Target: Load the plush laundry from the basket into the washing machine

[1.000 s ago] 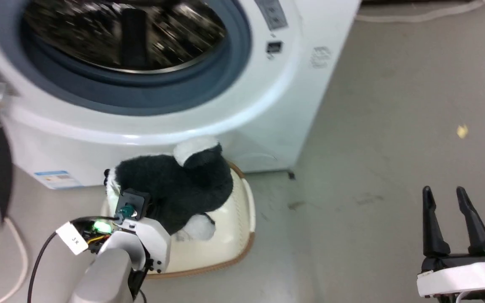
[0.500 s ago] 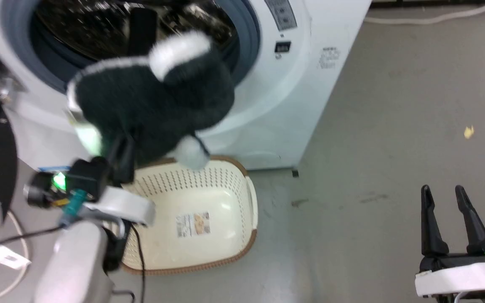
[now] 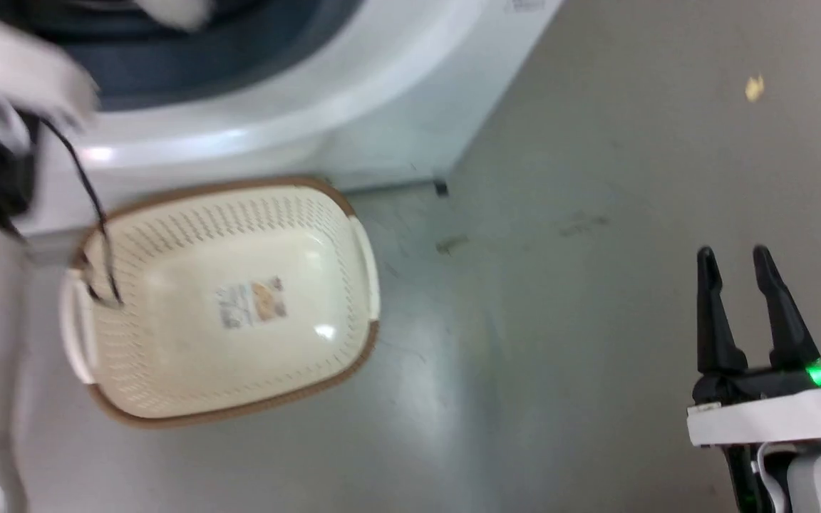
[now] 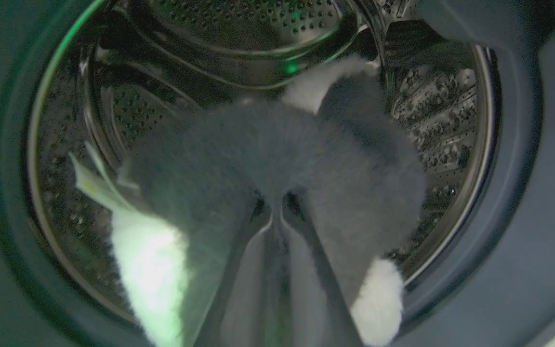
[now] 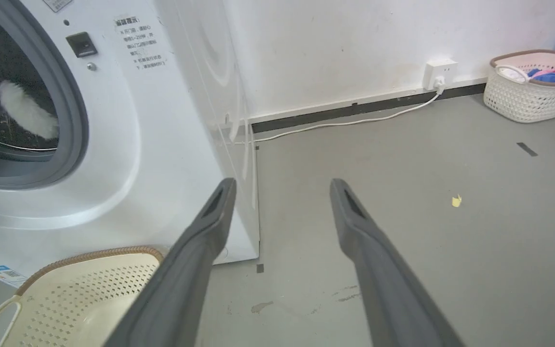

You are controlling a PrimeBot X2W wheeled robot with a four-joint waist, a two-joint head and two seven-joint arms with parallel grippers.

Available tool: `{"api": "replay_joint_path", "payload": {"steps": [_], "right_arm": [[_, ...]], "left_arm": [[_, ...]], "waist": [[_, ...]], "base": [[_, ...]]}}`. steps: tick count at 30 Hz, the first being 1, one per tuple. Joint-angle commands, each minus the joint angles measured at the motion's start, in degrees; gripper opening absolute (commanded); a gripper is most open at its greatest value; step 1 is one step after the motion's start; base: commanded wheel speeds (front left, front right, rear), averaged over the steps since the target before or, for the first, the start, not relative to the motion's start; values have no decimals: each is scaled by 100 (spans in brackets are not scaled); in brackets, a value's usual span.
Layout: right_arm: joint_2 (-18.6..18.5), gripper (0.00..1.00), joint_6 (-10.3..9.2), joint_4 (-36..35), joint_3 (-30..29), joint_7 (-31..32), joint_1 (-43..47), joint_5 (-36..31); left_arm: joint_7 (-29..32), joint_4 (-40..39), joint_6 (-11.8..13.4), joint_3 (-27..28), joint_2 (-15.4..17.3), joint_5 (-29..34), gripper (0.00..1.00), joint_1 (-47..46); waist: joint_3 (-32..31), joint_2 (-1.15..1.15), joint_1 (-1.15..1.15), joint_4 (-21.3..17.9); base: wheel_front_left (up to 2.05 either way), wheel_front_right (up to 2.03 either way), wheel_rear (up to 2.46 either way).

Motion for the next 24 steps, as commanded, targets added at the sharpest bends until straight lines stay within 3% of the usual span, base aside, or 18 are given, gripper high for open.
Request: {"api": "replay_joint_path", "payload": {"steps": [1,12,18,24], "right_arm": [[-3,100,-4,-9,16,-25,-121,77],[-3,100,-4,61,315,-25,-476,479],[-3,100,-4,37,399,-25,-518,550],[-3,100,-4,54,333,-25,-548,501]], "left_arm": [[78,112,-43,-5,84,73,0,-360],[733,1936,-216,-393,545,558,0,-2438],[1004,2746,-319,-672,675,749,0,-2894],[864,3191,-376,-844,630,772,0,-3013]], "waist": [[532,0,-2,-374],[1379,0,-2,-845],[1501,0,-2,-943],[1442,0,-2,-874]], "base": [[0,0,0],[0,0,0],[0,0,0],[0,0,0]]}}
